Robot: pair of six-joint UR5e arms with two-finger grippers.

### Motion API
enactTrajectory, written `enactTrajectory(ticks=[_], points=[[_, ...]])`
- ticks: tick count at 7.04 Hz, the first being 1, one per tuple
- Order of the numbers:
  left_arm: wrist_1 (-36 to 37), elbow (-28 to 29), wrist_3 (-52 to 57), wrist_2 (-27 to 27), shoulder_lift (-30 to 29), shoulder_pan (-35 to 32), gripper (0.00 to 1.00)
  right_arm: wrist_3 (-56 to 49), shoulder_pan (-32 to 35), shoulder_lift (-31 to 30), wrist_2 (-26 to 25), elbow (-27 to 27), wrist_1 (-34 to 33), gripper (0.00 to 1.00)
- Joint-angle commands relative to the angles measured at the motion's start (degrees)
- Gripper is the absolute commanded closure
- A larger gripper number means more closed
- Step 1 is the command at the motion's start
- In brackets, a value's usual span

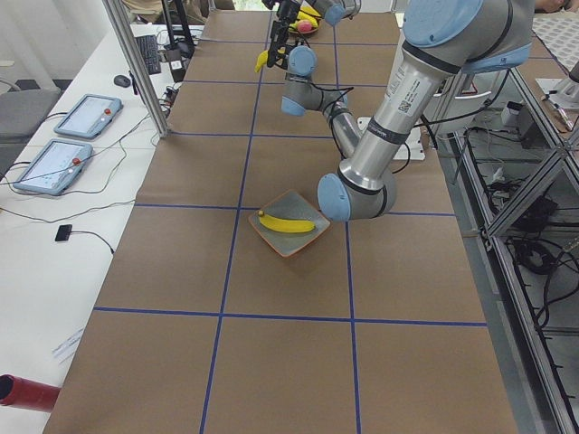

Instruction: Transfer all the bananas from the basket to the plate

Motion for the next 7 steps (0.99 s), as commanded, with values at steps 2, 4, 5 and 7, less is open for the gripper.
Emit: enactTrajectory(ticks=[2, 4, 5, 7], points=[[-0.8, -0.1, 0.0, -0.1, 0.5, 0.4, 1.0, -0.3, -0.2, 0.7, -0.2, 0.3, 0.1, 0.18], [-0.7, 0.1, 0.1, -0.4, 0.8, 0.4, 1.0, -1.6, -0.2, 0.8, -0.9, 0.7, 0.1, 0.0], [-0.6, 0.1, 0.1, -0.7, 1.5, 0.4, 1.0, -2.3, 1.5, 0.7, -0.2, 1.1, 0.1, 0.0], [-0.6, -2.9, 0.9, -0.9, 9.7, 0.2, 1.0, -3.7, 6.7, -2.5, 2.6, 0.4, -2.2, 0.0]])
